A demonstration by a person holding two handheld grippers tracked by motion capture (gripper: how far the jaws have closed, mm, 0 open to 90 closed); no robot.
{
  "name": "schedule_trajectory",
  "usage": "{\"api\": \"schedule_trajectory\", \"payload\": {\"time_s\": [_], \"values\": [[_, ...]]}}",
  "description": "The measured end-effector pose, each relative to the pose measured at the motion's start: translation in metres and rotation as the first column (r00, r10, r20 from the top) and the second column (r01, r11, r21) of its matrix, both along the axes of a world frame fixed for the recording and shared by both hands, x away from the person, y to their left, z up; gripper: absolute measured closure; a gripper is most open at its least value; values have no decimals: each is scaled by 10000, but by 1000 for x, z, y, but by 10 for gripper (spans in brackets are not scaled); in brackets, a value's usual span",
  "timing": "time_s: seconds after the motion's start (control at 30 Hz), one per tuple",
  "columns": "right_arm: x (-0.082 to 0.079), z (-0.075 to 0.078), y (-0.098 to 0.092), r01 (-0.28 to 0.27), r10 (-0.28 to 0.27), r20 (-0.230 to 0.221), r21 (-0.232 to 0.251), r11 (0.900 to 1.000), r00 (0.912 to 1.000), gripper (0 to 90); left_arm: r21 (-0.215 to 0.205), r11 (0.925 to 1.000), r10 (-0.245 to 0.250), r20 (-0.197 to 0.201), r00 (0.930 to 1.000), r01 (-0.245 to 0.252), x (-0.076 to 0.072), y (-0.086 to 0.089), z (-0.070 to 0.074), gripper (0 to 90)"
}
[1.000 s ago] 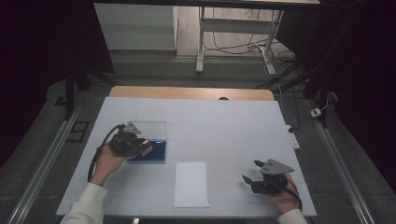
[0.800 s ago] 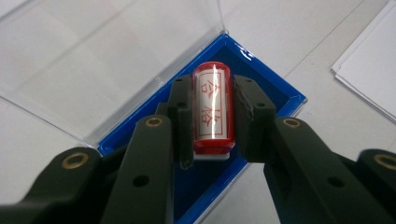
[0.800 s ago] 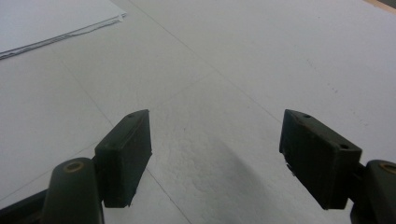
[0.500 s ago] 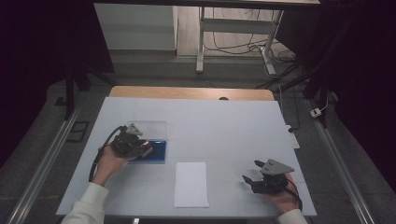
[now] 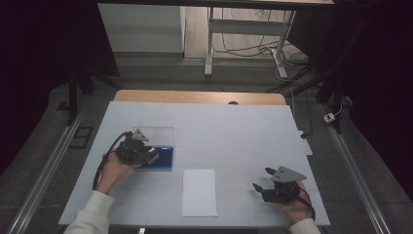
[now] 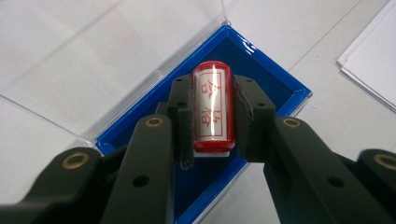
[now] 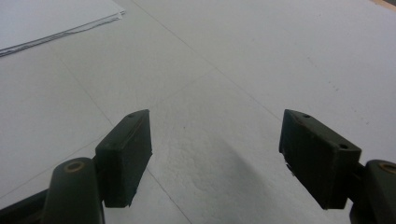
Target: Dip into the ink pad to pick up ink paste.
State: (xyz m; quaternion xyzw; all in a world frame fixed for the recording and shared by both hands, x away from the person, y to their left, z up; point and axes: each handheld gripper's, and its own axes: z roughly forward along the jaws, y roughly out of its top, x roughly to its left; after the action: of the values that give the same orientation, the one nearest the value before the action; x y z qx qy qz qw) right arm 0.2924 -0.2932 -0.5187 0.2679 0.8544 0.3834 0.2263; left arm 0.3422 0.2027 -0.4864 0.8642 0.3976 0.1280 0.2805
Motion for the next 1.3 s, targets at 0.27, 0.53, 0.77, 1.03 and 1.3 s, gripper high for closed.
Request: {"api": "schedule_trajectory", "payload": {"time_s": [0.27,0.53,0.77,1.03,1.3], "values": [[0,0,0,2,-2,6,-15,10000,10000,252,274,9996,22,-123,9999,-18,1,-3,1,703],[0,0,1,-17,17,-22,-49,10000,10000,253,845,9964,61,-202,9998,-44,1,-11,1,705],[-1,0,2,-1,0,-14,-174,9998,10000,253,974,9952,120,-207,9997,-99,1,-13,0,706],[-1,0,3,-62,61,-52,-113,9999,10000,253,1009,9948,136,-164,9998,-119,1,-14,-1,706],[-1,0,3,-46,45,-85,-123,9999,10000,254,1186,9928,170,-157,9997,-150,1,-16,-1,706]]}}
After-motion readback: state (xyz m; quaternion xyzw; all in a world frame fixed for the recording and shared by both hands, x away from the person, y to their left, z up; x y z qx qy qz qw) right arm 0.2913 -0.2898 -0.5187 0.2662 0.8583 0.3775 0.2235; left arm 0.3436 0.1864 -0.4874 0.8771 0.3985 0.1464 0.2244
